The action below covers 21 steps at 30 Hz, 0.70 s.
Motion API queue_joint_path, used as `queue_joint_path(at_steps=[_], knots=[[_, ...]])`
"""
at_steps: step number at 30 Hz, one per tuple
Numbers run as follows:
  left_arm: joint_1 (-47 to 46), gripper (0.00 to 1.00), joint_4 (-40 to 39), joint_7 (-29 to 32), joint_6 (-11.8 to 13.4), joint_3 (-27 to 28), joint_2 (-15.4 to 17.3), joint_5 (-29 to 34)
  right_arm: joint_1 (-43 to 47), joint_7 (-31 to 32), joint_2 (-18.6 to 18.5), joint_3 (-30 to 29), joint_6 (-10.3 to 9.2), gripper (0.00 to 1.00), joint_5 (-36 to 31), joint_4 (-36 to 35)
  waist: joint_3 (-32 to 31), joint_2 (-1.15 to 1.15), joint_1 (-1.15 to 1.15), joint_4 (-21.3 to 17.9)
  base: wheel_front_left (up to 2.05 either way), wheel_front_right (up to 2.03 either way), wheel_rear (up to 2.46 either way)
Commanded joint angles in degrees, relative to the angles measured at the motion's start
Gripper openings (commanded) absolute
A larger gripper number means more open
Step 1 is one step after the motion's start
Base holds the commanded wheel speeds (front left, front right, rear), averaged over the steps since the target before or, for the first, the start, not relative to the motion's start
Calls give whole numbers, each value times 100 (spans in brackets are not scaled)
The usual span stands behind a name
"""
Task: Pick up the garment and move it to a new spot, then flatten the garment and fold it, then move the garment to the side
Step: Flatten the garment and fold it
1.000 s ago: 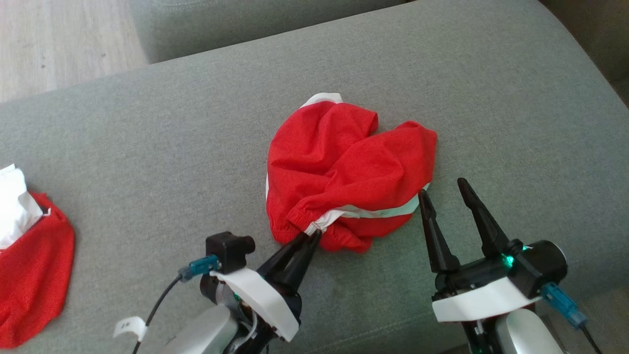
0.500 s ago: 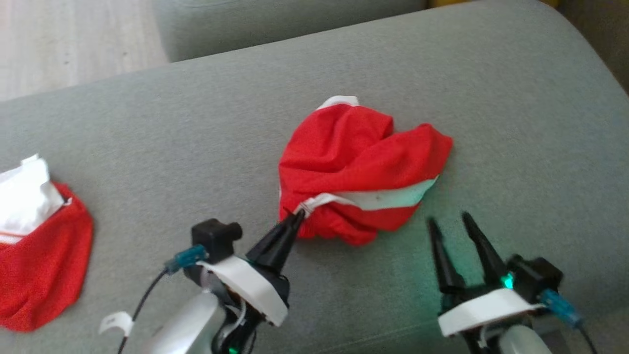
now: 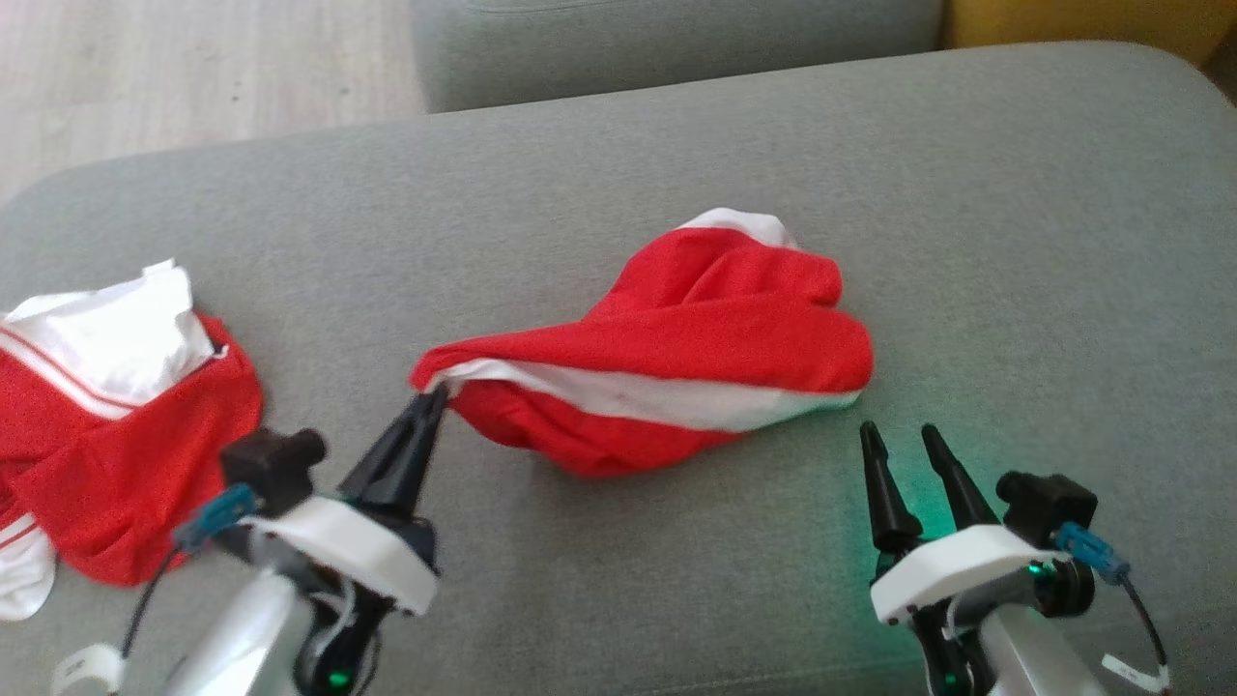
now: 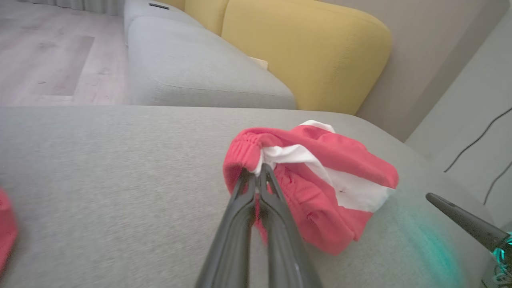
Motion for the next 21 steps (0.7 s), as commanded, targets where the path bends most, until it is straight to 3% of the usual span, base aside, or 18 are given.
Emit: queue_joint_path(at_steps=[1, 5, 8, 18, 19, 20, 21], knots=[[-95, 0, -157, -70, 0, 289, 194, 40, -158, -55, -20, 127, 30, 100, 40, -64, -10, 0, 0, 78, 0, 0, 0], [-103, 0, -81, -70, 0, 312, 314, 6, -346, -55, -20, 268, 30, 100, 59, 346, -23, 0, 0, 277, 0, 0, 0], [-175, 0, -17, -70, 0, 239, 329, -18, -503, -55, -20, 713, 30, 100, -145, 831, -26, 0, 0, 428, 0, 0, 0], [-289, 0, 11, -70, 0, 137, 291, -17, -845, -55, -20, 758, 30, 100, -541, 1057, 39, 0, 0, 604, 0, 0, 0], [-301, 0, 18, -70, 0, 126, 289, -14, -878, -55, -20, 760, 30, 85, -545, 1085, 41, 0, 0, 613, 0, 0, 0], [-301, 0, 18, -70, 0, 126, 289, -14, -878, -55, -20, 760, 30, 85, -545, 1085, 41, 0, 0, 613, 0, 0, 0], [-312, 0, 23, -70, 0, 115, 284, -15, -899, -55, -20, 771, 30, 44, -518, 1131, 39, 0, 0, 622, 0, 0, 0]])
